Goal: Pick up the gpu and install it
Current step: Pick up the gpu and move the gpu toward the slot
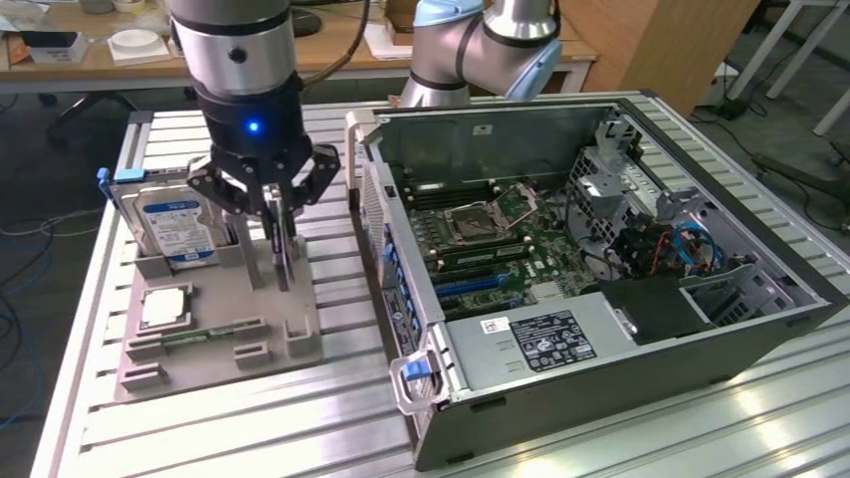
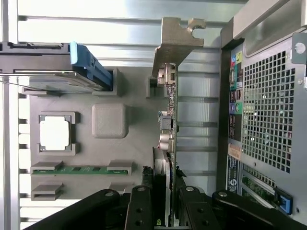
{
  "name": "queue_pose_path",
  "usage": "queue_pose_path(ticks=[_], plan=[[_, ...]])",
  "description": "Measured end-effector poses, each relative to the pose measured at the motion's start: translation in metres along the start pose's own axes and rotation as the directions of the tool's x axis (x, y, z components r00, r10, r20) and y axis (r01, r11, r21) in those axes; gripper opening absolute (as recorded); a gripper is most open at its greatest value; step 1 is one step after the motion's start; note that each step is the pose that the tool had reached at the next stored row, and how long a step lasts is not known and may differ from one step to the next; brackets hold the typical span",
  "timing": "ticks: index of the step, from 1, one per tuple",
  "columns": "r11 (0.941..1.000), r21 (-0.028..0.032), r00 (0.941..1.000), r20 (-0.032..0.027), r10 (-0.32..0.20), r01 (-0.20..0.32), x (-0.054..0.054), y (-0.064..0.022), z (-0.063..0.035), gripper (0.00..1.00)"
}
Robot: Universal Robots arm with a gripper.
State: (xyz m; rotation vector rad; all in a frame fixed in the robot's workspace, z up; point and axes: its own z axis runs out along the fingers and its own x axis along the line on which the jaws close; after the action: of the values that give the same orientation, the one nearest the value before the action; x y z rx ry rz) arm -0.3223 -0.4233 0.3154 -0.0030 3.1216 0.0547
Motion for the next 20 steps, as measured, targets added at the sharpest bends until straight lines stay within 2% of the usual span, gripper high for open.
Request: queue_pose_path(ticks=[20], plan=[[1.0,0.0,1.0,0.0,0.0,0.0,-0.001,0.0023,-0.0644,0.27]])
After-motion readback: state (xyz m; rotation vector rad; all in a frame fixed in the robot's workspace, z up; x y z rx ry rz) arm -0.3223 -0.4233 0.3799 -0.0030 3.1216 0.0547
